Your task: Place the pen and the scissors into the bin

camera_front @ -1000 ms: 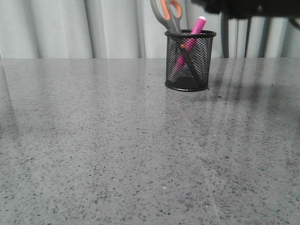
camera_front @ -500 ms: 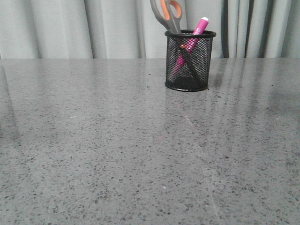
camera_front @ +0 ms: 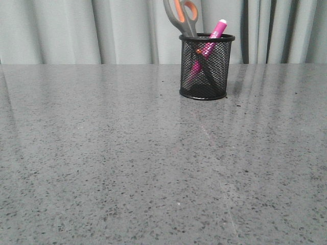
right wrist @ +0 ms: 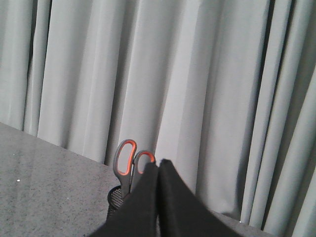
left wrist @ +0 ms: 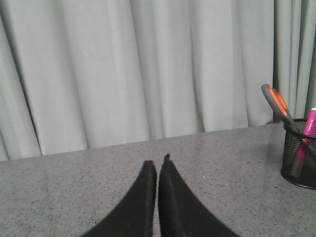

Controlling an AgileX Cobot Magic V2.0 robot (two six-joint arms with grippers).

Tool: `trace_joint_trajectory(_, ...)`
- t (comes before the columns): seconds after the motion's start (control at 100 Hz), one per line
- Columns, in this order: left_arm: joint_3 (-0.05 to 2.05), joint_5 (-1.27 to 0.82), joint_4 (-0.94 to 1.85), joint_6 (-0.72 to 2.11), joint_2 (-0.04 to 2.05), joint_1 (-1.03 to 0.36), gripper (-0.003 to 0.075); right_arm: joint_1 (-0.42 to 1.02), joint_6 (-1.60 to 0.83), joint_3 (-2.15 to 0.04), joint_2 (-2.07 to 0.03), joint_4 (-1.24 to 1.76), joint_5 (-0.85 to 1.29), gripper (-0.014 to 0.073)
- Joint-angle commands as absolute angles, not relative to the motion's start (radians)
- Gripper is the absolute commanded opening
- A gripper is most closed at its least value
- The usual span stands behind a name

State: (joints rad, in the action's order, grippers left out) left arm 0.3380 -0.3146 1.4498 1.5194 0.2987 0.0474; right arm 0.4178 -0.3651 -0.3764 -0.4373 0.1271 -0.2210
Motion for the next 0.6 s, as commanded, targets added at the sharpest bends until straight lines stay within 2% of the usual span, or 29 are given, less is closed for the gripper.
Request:
trace_joint_trajectory(0.0,0.304,-0.268,1.51,1.514,0.205,0.044,-0.0019,0.41,-0.375,-0.326,-0.331,0.125,-0.281,-0.0075)
trace_joint_trajectory(0.26,0.167,-0.248,1.561,1.51,0.002,0.044,-0.0019,0.41,-0.375,-0.172,-0.108,0.125,-0.132,-0.0075)
trace_joint_trajectory(0.59,0.131,-0.248,1.561,1.51,-0.029,0.044,-0.0019,0.41,-0.375,-0.155,-0.089,0.125,-0.148,-0.0075)
